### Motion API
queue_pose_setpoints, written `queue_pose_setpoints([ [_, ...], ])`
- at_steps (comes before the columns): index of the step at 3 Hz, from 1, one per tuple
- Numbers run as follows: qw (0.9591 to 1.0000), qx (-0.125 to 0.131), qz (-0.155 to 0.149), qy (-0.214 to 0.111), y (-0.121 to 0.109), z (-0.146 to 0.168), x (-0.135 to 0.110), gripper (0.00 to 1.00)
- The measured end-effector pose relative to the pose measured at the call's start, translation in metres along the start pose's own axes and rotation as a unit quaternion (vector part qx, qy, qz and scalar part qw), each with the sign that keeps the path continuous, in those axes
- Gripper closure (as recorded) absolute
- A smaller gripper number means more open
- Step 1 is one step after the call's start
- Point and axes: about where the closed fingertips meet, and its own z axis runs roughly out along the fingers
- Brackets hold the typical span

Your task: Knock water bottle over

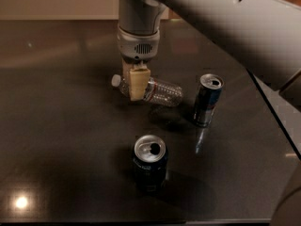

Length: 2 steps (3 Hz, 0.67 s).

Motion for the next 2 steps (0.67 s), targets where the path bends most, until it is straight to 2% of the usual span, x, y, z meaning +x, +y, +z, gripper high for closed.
queue_pose_setpoints([
  [1,0.9998,-0.01,-0.015,0.01,0.006,0.008,0.001,0.13],
  [2,0.9989,-0.032,-0.03,0.014,0.017,0.023,0.004,0.0],
])
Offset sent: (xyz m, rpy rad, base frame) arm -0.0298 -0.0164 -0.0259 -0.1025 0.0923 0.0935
